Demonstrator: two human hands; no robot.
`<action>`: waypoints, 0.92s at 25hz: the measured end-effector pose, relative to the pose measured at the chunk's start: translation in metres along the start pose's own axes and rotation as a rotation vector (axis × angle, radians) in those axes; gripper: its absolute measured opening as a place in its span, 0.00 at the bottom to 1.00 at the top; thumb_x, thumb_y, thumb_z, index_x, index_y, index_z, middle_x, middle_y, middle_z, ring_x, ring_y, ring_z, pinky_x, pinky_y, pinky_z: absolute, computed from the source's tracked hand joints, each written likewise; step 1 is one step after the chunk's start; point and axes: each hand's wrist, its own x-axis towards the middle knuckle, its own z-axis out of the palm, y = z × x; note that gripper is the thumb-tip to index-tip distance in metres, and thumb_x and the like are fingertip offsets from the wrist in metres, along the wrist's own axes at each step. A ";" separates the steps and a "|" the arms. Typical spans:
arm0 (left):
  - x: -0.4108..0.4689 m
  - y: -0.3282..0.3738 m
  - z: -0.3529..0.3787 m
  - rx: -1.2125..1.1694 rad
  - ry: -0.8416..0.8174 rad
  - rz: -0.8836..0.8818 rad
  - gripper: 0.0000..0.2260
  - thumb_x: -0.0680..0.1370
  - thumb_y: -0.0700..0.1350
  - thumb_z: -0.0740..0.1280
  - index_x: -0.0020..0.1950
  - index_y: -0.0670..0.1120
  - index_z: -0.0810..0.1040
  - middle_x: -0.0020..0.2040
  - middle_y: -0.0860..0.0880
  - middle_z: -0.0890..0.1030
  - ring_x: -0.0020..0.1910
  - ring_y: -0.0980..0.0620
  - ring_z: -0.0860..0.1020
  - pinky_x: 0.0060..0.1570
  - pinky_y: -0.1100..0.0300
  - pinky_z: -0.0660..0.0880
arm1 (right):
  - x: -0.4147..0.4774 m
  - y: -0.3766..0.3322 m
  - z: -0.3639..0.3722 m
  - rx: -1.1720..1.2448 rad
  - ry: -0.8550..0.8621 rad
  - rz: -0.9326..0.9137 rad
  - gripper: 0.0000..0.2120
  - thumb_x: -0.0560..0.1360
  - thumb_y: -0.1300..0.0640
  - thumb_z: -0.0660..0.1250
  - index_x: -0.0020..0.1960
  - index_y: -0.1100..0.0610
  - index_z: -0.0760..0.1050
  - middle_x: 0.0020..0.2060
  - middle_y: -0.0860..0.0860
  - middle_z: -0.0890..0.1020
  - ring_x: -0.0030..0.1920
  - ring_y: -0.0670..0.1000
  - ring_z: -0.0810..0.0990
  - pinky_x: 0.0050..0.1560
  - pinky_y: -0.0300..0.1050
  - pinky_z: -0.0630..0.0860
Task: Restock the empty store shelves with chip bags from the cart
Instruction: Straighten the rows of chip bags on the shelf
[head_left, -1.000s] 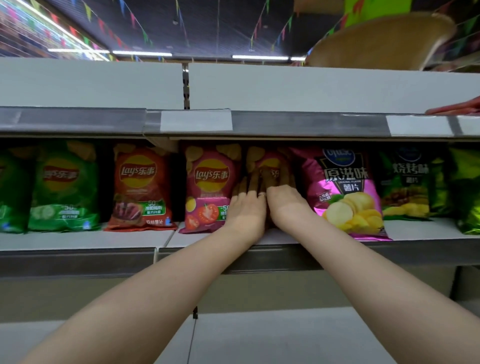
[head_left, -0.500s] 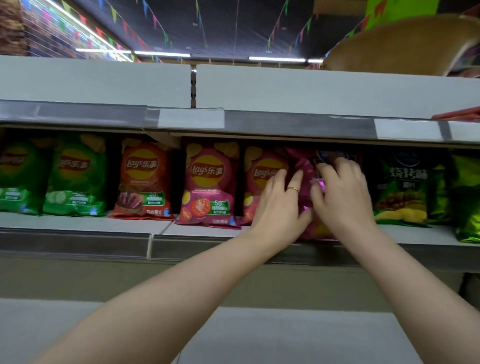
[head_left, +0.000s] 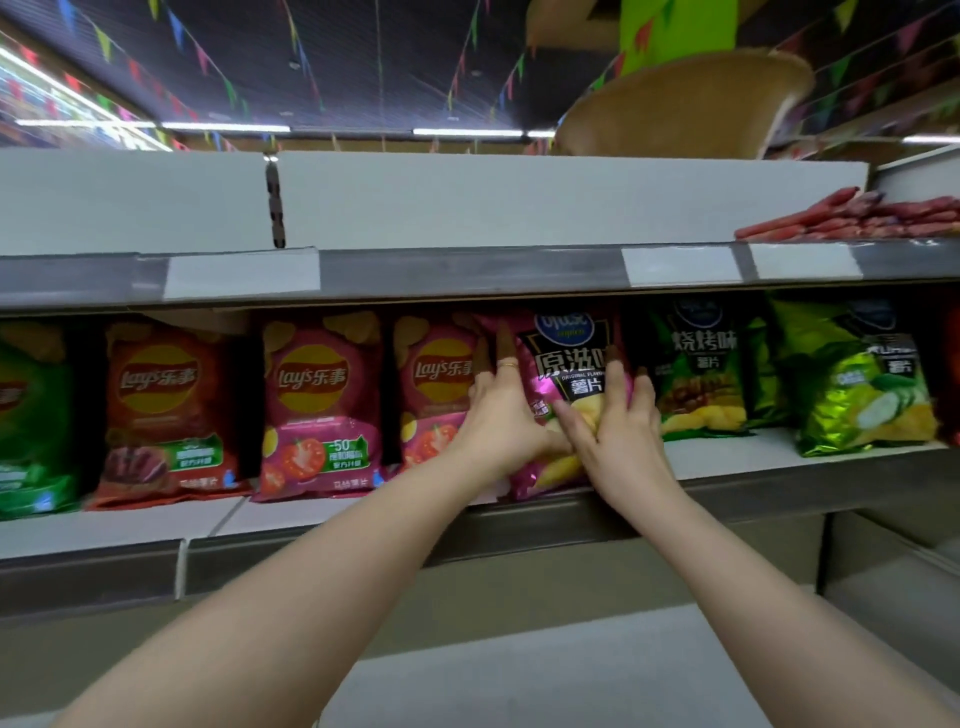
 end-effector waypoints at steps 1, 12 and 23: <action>0.006 0.000 -0.005 -0.021 -0.019 -0.023 0.30 0.66 0.47 0.78 0.63 0.44 0.68 0.58 0.47 0.72 0.63 0.46 0.70 0.53 0.58 0.70 | 0.000 0.000 0.001 0.007 -0.002 0.010 0.39 0.75 0.37 0.55 0.77 0.56 0.45 0.74 0.64 0.49 0.72 0.64 0.54 0.70 0.56 0.56; 0.035 0.004 0.002 0.229 -0.106 -0.060 0.39 0.69 0.51 0.75 0.74 0.44 0.60 0.66 0.44 0.73 0.61 0.45 0.74 0.47 0.58 0.71 | 0.020 0.001 0.001 -0.062 -0.095 0.087 0.38 0.76 0.39 0.57 0.75 0.58 0.46 0.71 0.61 0.52 0.68 0.62 0.58 0.66 0.51 0.60; 0.007 0.064 0.047 0.249 0.367 -0.004 0.29 0.76 0.44 0.67 0.72 0.40 0.59 0.68 0.37 0.61 0.68 0.40 0.58 0.67 0.52 0.58 | 0.030 0.048 -0.035 0.087 -0.049 -0.271 0.29 0.78 0.44 0.57 0.72 0.57 0.54 0.64 0.60 0.63 0.62 0.64 0.68 0.63 0.55 0.66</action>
